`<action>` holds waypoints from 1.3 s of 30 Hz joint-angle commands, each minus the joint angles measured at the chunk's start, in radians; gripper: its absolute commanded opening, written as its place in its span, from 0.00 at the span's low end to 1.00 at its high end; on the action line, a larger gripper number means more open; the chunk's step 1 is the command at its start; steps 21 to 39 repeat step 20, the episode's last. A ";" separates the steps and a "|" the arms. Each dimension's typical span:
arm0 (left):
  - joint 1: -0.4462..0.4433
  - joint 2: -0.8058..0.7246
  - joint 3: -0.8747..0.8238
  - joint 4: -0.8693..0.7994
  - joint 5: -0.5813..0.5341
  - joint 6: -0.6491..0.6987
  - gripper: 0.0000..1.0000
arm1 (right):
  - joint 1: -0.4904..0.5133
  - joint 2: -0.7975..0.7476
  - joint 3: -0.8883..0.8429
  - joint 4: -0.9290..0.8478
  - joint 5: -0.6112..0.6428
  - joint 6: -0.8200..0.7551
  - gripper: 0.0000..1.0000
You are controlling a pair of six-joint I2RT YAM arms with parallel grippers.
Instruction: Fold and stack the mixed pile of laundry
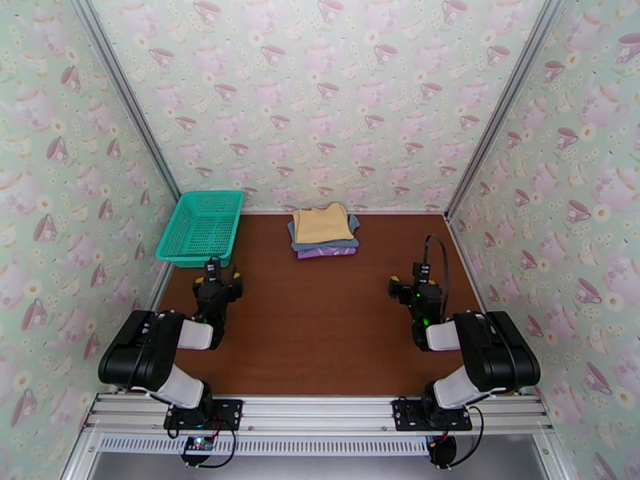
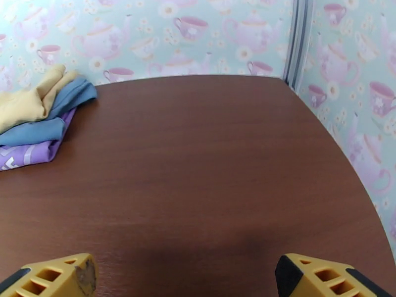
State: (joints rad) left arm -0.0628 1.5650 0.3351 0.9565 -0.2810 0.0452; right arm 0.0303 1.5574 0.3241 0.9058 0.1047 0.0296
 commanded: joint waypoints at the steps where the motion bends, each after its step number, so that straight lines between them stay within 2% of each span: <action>1: 0.002 -0.002 0.014 0.028 0.027 0.008 1.00 | -0.012 -0.015 0.070 -0.013 -0.072 0.017 1.00; 6: -0.003 -0.002 0.019 0.018 0.020 0.012 1.00 | -0.011 -0.013 0.069 -0.010 -0.073 0.016 1.00; 15: 0.028 -0.007 0.041 -0.038 0.119 0.001 1.00 | -0.010 -0.013 0.069 -0.010 -0.070 0.012 1.00; 39: 0.029 -0.008 0.032 -0.021 0.118 0.004 1.00 | -0.010 -0.013 0.069 -0.010 -0.071 0.013 1.00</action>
